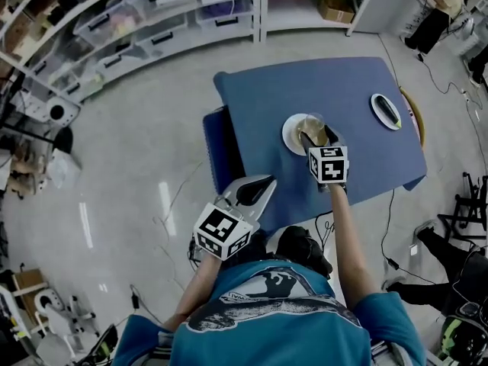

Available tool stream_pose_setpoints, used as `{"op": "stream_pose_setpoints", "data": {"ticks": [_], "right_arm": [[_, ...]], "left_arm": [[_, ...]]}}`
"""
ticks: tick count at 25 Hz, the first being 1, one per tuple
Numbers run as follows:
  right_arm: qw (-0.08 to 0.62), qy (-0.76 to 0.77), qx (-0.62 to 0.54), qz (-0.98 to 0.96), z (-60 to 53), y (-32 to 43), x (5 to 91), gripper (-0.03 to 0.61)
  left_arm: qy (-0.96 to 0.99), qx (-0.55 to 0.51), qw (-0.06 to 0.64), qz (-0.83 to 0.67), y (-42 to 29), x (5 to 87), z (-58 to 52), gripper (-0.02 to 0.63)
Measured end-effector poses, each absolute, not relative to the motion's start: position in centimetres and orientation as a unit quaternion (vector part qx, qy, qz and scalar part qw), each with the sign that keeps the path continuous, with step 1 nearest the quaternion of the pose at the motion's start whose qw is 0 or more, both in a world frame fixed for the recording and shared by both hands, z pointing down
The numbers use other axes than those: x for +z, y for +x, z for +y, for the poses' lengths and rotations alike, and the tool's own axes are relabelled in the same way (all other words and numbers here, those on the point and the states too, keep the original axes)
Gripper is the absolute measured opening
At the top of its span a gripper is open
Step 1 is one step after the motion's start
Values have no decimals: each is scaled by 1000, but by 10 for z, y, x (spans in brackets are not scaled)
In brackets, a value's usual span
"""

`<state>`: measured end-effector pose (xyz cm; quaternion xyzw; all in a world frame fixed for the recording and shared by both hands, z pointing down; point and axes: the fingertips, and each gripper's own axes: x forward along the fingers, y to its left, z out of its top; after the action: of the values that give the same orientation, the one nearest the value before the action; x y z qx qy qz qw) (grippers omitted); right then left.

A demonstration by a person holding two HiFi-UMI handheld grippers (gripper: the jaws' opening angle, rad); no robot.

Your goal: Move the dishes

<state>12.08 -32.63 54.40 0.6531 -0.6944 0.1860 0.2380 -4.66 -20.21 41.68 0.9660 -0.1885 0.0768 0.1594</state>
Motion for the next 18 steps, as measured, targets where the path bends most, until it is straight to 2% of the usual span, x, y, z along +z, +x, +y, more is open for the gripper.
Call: {"op": "stream_pose_setpoints", "data": {"ticks": [3, 7, 10, 18], "right_arm": [[252, 656, 198, -684, -338, 128, 558, 319], [237, 656, 218, -682, -352, 133, 564, 321], [231, 653, 214, -688, -355, 135, 565, 281], [215, 631, 197, -719, -353, 134, 564, 278]], "left_arm": [[966, 75, 165, -184, -50, 419, -203, 14], [964, 81, 172, -185, -53, 423, -208, 14], [962, 84, 179, -190, -52, 426, -211, 14], [954, 86, 186, -221, -42, 431, -223, 14]]}}
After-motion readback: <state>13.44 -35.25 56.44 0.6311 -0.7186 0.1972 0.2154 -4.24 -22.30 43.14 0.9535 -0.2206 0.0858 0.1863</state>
